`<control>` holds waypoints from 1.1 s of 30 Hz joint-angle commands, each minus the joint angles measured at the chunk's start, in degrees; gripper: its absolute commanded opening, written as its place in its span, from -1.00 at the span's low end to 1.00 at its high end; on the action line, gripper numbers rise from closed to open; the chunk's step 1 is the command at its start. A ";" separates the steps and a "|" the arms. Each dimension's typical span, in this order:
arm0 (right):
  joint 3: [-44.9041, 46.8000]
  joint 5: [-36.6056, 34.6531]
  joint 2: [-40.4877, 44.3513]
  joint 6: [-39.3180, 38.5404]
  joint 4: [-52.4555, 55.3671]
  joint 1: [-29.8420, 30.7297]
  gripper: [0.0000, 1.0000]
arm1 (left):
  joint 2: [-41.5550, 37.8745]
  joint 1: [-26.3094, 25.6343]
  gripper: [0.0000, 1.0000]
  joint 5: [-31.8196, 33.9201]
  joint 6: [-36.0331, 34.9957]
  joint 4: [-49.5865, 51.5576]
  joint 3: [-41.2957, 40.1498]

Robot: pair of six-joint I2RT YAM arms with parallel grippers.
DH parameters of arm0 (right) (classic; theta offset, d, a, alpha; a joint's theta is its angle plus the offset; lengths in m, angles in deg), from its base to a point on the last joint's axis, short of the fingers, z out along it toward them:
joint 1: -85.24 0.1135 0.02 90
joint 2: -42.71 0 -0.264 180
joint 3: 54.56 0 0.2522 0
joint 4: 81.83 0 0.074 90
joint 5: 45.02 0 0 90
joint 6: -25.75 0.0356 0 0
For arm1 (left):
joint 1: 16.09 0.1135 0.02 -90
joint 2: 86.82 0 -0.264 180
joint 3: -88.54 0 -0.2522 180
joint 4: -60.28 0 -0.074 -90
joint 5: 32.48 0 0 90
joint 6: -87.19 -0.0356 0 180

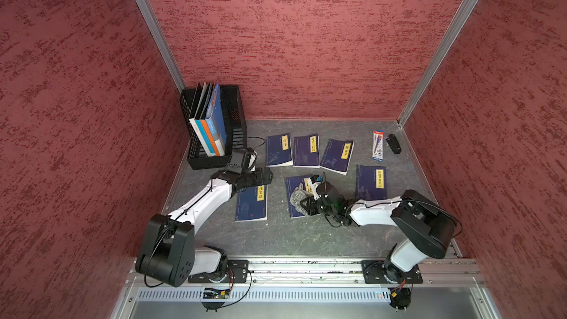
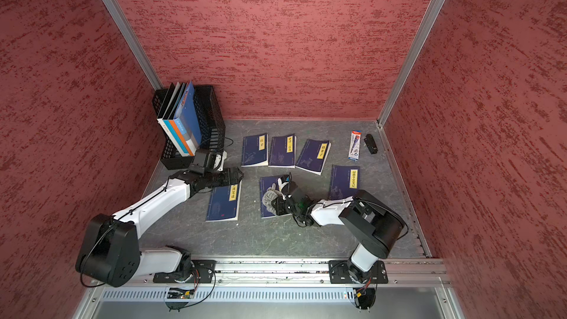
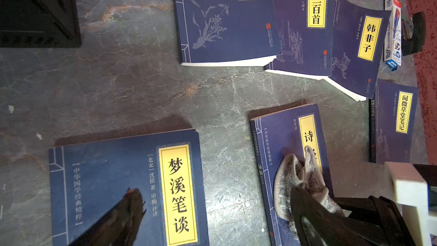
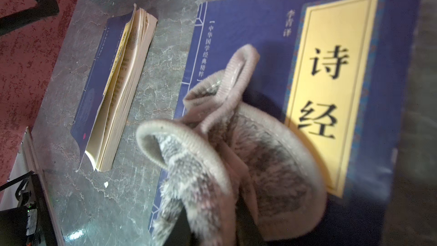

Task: Wipe the cover of the book
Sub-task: Wipe the dirt from the cover of the book.

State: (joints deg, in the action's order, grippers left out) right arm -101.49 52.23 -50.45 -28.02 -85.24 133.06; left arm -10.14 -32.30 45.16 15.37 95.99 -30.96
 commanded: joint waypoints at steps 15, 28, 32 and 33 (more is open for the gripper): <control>-16.56 -8.20 -14.45 -7.14 18.63 -10.20 -0.57 | -2.00 -2.67 0.96 0.51 0.62 0.54 0.77; 1.31 -4.49 -0.71 2.11 21.54 -3.52 -0.55 | 1.47 -4.61 0.97 0.96 0.46 -0.59 2.85; 3.05 -5.13 1.37 5.86 21.71 0.08 -0.54 | 2.36 -4.75 0.96 0.78 0.30 -0.86 3.60; 3.32 -5.29 1.63 6.37 21.91 0.56 -0.54 | 2.61 -4.91 0.97 0.76 0.20 -0.64 3.78</control>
State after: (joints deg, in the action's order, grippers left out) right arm -101.97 46.26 -46.63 -25.81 -76.34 131.72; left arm -8.08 -36.76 45.88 15.96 95.99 -28.49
